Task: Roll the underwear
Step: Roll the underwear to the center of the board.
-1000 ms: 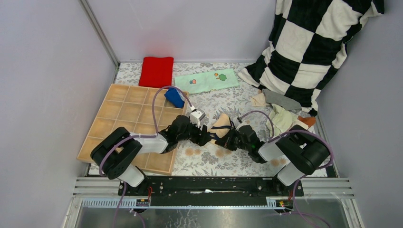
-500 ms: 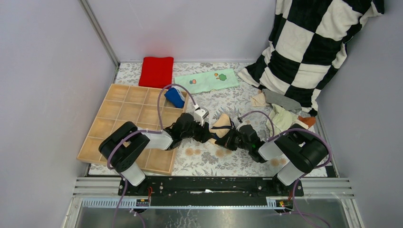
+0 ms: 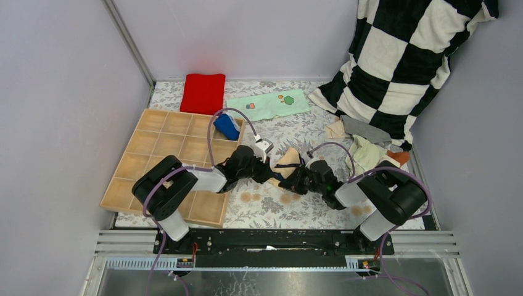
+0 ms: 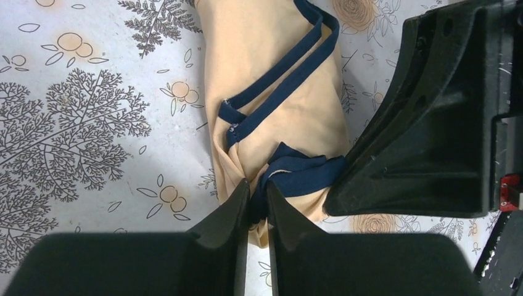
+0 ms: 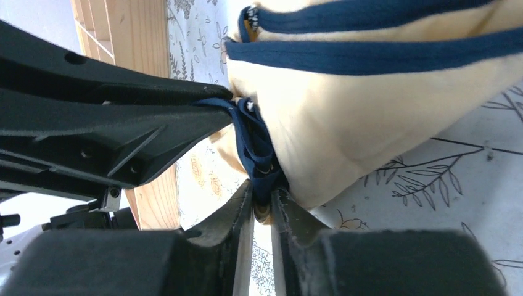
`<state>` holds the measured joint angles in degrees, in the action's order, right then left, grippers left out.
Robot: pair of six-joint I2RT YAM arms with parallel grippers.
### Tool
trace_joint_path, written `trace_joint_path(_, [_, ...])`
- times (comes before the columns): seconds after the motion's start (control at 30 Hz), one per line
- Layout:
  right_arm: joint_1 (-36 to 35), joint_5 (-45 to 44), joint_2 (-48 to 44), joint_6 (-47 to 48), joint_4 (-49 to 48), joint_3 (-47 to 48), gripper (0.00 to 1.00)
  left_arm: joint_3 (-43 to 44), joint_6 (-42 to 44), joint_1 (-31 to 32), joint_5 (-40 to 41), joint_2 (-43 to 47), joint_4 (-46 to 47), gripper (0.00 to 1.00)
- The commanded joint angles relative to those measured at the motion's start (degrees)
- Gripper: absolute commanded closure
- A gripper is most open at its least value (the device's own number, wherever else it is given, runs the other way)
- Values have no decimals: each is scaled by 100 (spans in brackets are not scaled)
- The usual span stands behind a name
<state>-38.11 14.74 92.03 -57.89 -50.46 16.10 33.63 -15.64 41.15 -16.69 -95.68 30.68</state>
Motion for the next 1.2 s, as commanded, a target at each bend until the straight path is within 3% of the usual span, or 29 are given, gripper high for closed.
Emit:
trace_joint_path(0.0, [33, 142, -257, 459, 578, 115, 73, 222, 170, 20, -42, -171, -155, 83])
trace_joint_path(0.13, [31, -25, -861, 808, 1079, 219, 55, 249, 188, 25, -36, -229, -202, 84])
trace_joint_path(0.27, [31, -569, -1731, 1658, 2321, 451, 42, 308, 199, 25, -64, -281, -246, 84])
trace_joint_path(0.33, [20, -864, -2262, 2267, 2613, 488, 41, 326, 202, 23, -86, -299, -246, 84])
trace_joint_path(0.43, [-337, -1505, -2861, 3571, 2032, 186, 41, 343, 202, 25, -113, -328, -247, 84])
trace_joint_path(0.53, [-664, -1827, -2956, 5122, 1963, 341, 39, 364, 202, 25, -137, -348, -265, 84])
trace_joint_path(0.67, [-998, -1204, -2953, 7372, 2129, 481, 35, 390, 210, 25, -148, -363, -299, 84])
trace_joint_path(0.87, [-1187, -39, -3463, 9971, 2683, 142, 33, 394, 221, 24, -180, -345, -302, 84])
trace_joint_path(1.17, [-1610, -314, -2660, 12086, 3091, 244, 36, 436, 215, 25, -247, -373, -317, 84])
